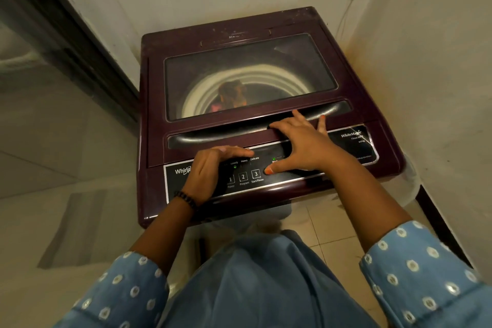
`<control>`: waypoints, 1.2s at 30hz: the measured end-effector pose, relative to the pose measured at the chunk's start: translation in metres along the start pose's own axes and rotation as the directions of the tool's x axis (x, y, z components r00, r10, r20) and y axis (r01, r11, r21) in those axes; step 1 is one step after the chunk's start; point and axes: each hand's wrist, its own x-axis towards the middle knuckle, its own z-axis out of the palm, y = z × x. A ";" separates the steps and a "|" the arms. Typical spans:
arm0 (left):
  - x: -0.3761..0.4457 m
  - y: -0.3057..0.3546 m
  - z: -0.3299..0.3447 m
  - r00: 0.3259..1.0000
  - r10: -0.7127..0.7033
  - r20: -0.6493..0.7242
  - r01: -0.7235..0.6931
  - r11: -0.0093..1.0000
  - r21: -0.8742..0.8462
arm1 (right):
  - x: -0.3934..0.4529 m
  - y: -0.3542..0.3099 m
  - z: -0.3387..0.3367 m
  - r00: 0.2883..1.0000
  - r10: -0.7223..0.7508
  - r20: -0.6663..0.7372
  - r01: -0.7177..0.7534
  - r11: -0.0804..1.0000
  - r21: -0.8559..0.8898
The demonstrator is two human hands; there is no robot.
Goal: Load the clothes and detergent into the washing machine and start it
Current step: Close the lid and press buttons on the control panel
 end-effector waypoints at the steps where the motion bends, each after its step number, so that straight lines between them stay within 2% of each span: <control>1: -0.001 -0.001 0.000 1.000 -0.005 -0.015 0.004 1.000 -0.021 | 0.001 -0.007 0.003 1.000 -0.008 0.010 0.008 1.000 -0.008; 8: -0.004 -0.005 0.008 0.991 -0.018 -0.136 0.002 0.993 -0.117 | 0.005 -0.026 0.008 0.997 -0.069 0.019 0.071 0.995 -0.076; 13: -0.003 -0.007 0.013 0.982 -0.024 -0.186 0.010 0.997 -0.073 | 0.007 -0.029 0.015 0.998 -0.062 0.024 0.062 0.998 0.011; 15: -0.003 -0.006 0.013 0.979 -0.032 -0.203 0.008 0.993 -0.119 | 0.007 -0.027 0.017 0.998 -0.066 0.011 0.066 0.997 0.045; 22: -0.003 -0.006 0.014 0.975 -0.058 -0.217 0.011 0.977 -0.211 | 0.009 -0.025 0.016 0.997 -0.066 0.037 0.062 0.994 0.094; 36: -0.003 -0.002 0.013 0.974 -0.057 -0.218 0.002 0.969 -0.246 | 0.009 -0.021 0.020 0.996 -0.093 0.007 0.092 0.991 0.092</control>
